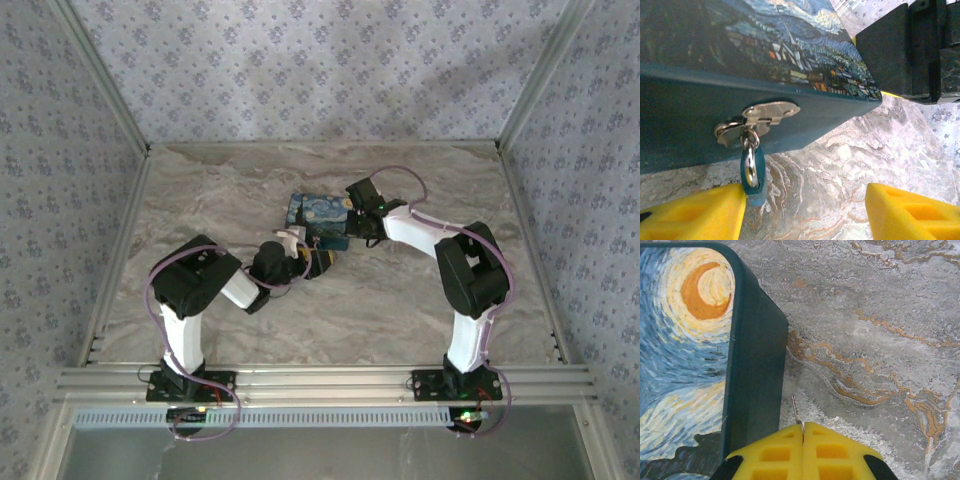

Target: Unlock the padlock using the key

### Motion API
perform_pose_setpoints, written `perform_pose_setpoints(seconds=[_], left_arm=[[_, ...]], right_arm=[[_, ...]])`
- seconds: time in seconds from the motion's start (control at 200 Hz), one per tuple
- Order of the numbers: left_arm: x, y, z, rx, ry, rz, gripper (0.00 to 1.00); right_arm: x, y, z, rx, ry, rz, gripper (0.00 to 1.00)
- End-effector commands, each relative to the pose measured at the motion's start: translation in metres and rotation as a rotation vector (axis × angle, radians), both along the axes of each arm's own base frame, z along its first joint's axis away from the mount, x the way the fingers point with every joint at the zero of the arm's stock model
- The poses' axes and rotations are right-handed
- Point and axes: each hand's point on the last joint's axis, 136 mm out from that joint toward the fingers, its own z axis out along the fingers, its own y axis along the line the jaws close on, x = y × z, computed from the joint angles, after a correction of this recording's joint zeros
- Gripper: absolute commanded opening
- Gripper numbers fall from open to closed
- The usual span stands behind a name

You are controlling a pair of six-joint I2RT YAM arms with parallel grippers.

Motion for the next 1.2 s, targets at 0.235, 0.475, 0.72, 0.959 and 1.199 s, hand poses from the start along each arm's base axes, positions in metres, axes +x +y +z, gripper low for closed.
perform_pose_setpoints(seconds=[0.235,0.475,0.72,0.959,1.199], left_arm=[[0.016,-0.003,-0.005,0.022,-0.001,0.037,0.68],[0.019,-0.008,-0.014,0.036,0.014,0.046,0.66],[0.011,-0.015,-0.013,-0.02,0.024,-0.001,0.6],[0.003,-0.021,-0.015,-0.034,0.036,-0.034,0.67],[0.005,-0.021,-0.018,-0.045,0.046,-0.003,0.72]], right_arm=[[-0.003,0.002,0.002,0.015,-0.004,-0.003,0.0],[-0.003,0.002,0.002,0.015,-0.004,-0.003,0.0],[-0.003,-0.002,0.004,0.013,-0.008,-0.008,0.0],[-0.003,-0.003,0.003,0.017,-0.007,-0.012,0.0],[-0.003,-0.003,0.006,0.017,-0.015,-0.011,0.0]])
